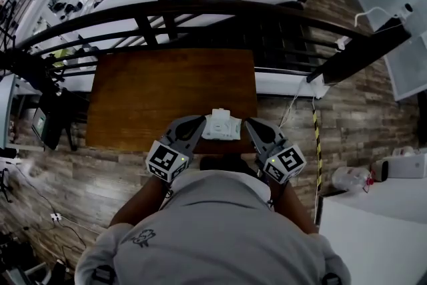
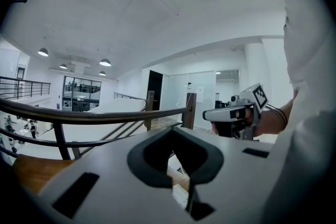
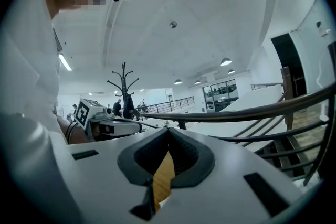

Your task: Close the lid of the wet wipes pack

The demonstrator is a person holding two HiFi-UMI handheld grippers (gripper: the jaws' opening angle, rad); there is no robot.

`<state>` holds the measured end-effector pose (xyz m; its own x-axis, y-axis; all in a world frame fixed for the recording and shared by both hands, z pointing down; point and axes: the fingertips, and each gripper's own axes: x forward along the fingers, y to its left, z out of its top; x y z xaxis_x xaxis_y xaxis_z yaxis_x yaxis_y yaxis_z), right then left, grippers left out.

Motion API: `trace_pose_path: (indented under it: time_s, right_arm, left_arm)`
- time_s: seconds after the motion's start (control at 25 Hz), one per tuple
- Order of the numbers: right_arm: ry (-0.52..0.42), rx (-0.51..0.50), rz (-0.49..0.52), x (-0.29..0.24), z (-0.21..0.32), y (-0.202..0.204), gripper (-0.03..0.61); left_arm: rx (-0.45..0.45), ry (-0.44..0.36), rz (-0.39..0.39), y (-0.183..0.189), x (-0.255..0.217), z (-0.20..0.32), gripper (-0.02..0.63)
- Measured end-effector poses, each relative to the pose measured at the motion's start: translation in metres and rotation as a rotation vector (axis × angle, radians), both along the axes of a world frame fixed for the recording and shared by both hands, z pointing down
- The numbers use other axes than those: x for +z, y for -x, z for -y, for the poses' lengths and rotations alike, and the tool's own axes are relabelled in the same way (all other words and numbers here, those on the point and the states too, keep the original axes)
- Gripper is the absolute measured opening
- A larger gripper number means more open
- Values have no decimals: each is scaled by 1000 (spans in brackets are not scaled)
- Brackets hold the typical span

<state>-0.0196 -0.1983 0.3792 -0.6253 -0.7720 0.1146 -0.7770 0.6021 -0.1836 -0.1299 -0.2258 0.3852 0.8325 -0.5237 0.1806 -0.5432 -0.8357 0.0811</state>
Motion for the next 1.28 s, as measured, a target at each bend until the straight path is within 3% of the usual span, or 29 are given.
trace_pose_path:
  time_s: [0.32, 0.84, 1.28]
  right_arm:
    - [33, -20, -28, 10, 19, -3, 32]
    - [112, -114, -27, 51, 45, -10, 34]
    - [203, -126, -22, 102, 68, -22, 35]
  left_arm:
    - [-17, 14, -3, -1, 4, 19, 9]
    - [-55, 103, 70, -9, 47, 31, 9]
    - [-62, 197, 135, -18, 105, 48, 9]
